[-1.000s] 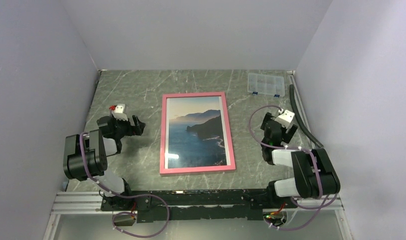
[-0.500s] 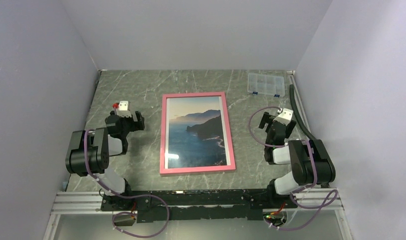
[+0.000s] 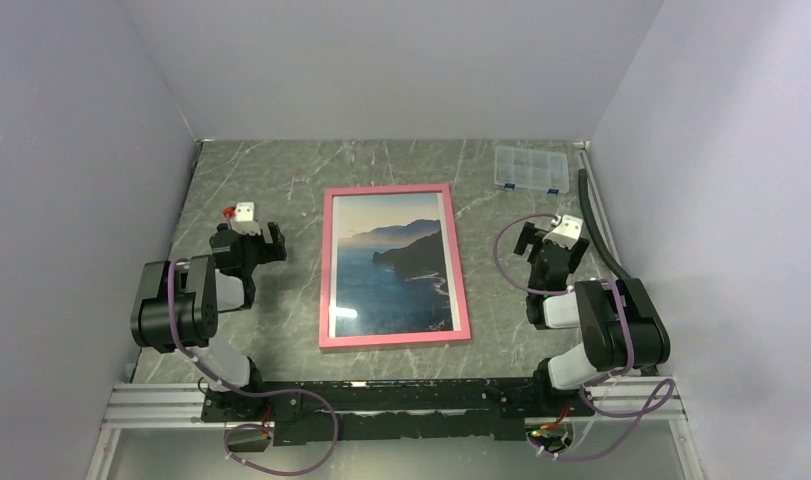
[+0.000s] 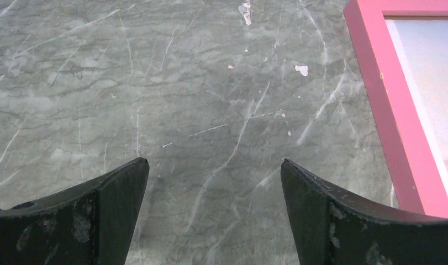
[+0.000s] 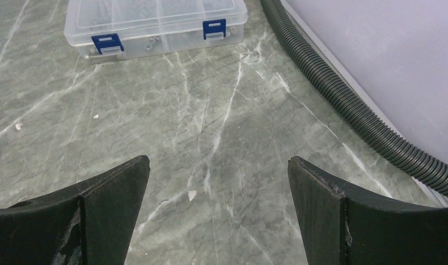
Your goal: Put the photo into the frame
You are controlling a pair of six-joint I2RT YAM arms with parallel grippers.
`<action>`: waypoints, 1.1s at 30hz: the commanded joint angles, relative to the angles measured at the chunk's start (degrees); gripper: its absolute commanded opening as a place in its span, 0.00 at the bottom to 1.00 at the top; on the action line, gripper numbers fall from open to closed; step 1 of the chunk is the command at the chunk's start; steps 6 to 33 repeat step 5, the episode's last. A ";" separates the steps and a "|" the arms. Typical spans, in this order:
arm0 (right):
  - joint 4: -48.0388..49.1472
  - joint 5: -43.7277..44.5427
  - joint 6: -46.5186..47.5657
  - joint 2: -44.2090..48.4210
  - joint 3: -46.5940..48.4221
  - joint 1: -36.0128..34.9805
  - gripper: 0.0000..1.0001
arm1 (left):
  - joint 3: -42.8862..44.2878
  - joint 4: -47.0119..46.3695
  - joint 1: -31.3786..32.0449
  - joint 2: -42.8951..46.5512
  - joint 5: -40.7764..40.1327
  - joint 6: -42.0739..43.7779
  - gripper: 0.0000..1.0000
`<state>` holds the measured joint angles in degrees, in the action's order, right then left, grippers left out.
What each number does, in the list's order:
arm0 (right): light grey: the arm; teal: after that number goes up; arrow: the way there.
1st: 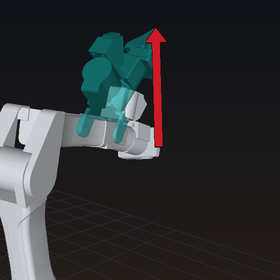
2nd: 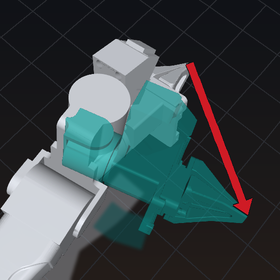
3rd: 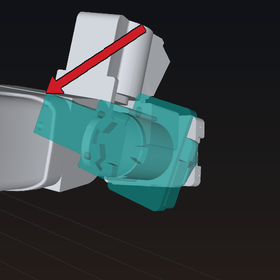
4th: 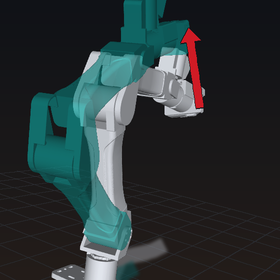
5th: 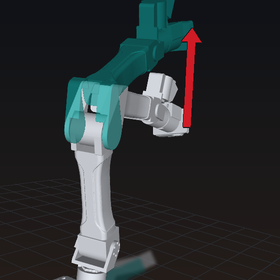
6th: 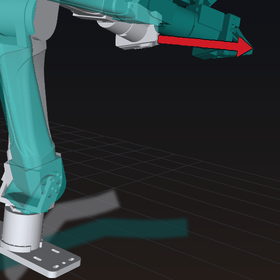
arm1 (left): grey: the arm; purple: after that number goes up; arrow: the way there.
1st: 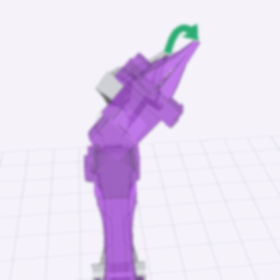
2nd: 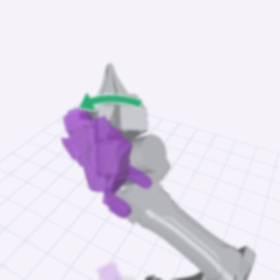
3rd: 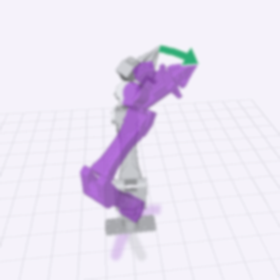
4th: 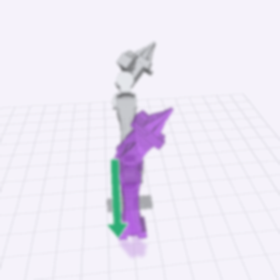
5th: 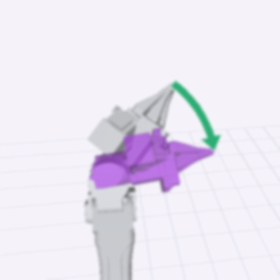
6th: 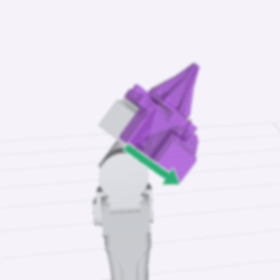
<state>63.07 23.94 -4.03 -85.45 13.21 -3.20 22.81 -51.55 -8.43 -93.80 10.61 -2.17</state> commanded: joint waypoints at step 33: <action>2.90 -1.15 -0.11 0.47 0.31 0.65 1.00 | 0.47 -1.74 0.21 0.28 -0.72 0.15 0.95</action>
